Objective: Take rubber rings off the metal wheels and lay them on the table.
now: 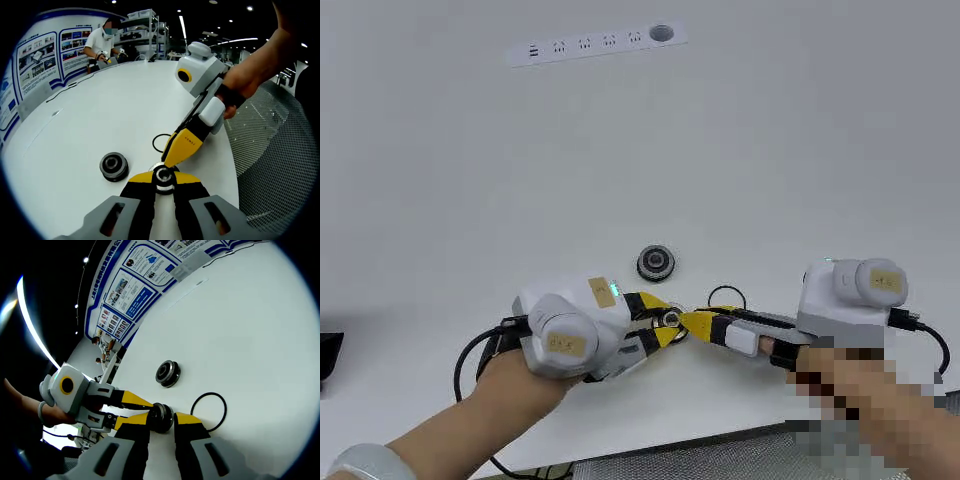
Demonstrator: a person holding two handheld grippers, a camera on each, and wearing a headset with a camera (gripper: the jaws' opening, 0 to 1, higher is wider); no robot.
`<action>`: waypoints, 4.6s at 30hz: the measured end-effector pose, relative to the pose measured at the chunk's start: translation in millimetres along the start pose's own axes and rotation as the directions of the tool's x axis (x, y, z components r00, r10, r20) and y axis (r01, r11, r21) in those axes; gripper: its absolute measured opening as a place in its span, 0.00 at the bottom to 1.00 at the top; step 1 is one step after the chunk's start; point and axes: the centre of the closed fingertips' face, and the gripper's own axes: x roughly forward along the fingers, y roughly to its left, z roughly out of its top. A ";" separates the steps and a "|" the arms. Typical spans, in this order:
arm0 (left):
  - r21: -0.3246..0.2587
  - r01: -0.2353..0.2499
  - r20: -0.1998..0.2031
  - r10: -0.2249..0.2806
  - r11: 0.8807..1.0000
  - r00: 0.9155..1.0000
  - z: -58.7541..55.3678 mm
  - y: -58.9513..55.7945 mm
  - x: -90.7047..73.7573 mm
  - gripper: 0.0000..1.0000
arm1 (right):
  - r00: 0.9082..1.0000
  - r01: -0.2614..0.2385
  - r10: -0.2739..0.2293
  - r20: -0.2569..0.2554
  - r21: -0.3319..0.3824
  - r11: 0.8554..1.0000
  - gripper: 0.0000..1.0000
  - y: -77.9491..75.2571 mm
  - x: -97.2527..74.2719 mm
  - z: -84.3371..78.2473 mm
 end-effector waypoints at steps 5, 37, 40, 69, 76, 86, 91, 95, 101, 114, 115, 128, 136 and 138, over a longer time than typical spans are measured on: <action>-0.002 -0.002 0.001 0.002 1.000 1.000 0.4 -0.1 -0.2 0.14 | 1.000 -0.020 0.020 -0.012 0.028 0.999 0.22 3.2 1.9 -3.7; -0.014 -0.005 0.005 0.005 1.000 1.000 0.1 0.3 0.1 0.14 | 0.998 -0.048 0.050 -0.033 0.070 0.996 0.15 7.1 -6.1 -8.3; -0.014 -0.005 0.006 0.005 1.000 1.000 0.2 0.2 0.2 0.14 | 0.999 -0.037 0.039 -0.027 0.065 0.997 0.10 5.2 -6.7 -6.9; -0.018 -0.002 0.008 0.002 1.000 1.000 0.1 0.4 -0.2 0.13 | 0.999 -0.030 0.030 -0.025 0.007 1.000 0.01 9.9 -6.5 -3.3; -0.016 -0.001 0.008 0.001 1.000 1.000 0.2 0.2 -0.3 0.13 | 0.999 -0.039 0.039 -0.029 0.002 0.999 0.01 12.4 -5.9 -3.3; -0.017 -0.003 0.009 0.004 1.000 1.000 0.0 0.3 -0.1 0.13 | 0.998 -0.060 0.060 -0.026 0.006 0.998 0.01 18.2 -3.9 -2.1; -0.021 -0.005 0.008 0.006 1.000 1.000 0.1 0.4 -0.1 0.13 | 0.996 -0.090 0.090 -0.012 0.011 0.996 0.02 27.4 -2.4 2.1; -0.019 -0.005 0.008 0.005 1.000 1.000 0.3 0.5 -0.1 0.13 | 0.997 -0.071 0.071 -0.011 0.021 0.997 0.02 22.2 -2.6 1.6; -0.015 -0.005 0.011 0.005 1.000 1.000 0.1 0.1 0.2 0.14 | 0.999 -0.037 0.038 -0.019 0.026 0.999 0.02 14.0 -5.1 -1.2; 0.009 -0.014 0.038 0.014 1.000 0.999 1.9 -1.2 -7.4 0.23 | 1.000 -0.022 0.022 -0.020 0.031 0.999 0.02 11.2 -5.6 -3.2; 0.008 -0.017 0.043 0.017 1.000 0.999 2.3 -0.6 -8.3 0.24 | 1.000 -0.022 0.022 -0.020 0.031 0.999 0.02 11.0 -5.7 -3.2; -0.015 -0.047 0.036 0.048 0.999 0.998 -6.6 6.0 -14.7 0.42 | 0.999 -0.044 0.045 -0.019 0.025 0.999 0.02 19.4 -7.5 -1.9; -0.031 -0.060 0.029 0.061 0.998 0.998 -13.0 8.2 -18.6 0.48 | 0.997 -0.072 0.073 -0.005 0.039 0.997 0.02 28.8 -11.1 -0.1; -0.039 -0.065 0.029 0.066 0.997 0.997 -14.7 9.0 -19.9 0.50 | 0.997 -0.076 0.076 0.004 0.043 0.996 0.02 30.5 -13.8 1.4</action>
